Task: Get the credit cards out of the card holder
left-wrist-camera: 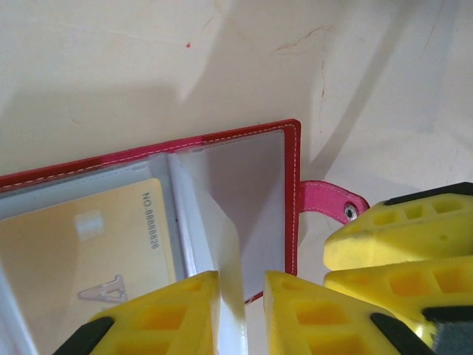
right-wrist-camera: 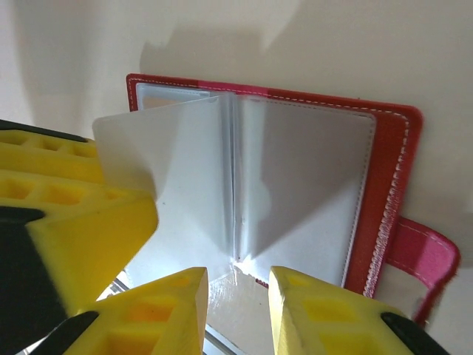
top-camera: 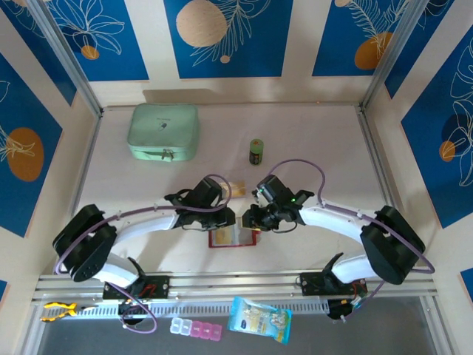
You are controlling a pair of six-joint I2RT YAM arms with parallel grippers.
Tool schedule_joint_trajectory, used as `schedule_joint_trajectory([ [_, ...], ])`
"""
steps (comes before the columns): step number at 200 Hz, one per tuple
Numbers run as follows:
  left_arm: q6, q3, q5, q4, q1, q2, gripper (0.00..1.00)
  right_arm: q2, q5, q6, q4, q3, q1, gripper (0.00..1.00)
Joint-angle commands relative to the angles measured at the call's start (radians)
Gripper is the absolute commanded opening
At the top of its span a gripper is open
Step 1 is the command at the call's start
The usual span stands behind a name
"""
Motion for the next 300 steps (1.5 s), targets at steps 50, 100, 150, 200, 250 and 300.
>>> schedule_joint_trajectory([
  [50,0.016,0.133,0.002,-0.042,-0.052,0.122,0.22,-0.138,-0.021,-0.041,-0.063,-0.071,-0.084,0.29],
  [100,0.022,0.201,0.021,-0.040,-0.069,0.213,0.22,-0.202,-0.034,-0.065,-0.104,-0.097,-0.136,0.30],
  [150,0.033,0.268,0.037,-0.042,-0.081,0.293,0.22,-0.228,-0.051,-0.072,-0.101,-0.123,-0.166,0.32],
  [200,0.040,0.298,0.054,-0.037,-0.086,0.336,0.22,-0.247,-0.061,-0.079,-0.116,-0.123,-0.191,0.32],
  [250,0.068,0.303,0.027,-0.073,-0.086,0.313,0.21,-0.255,-0.072,-0.061,-0.111,-0.130,-0.192,0.32],
  [300,0.074,0.244,-0.009,-0.073,-0.079,0.234,0.21,-0.243,-0.079,-0.044,-0.102,-0.118,-0.181,0.33],
])
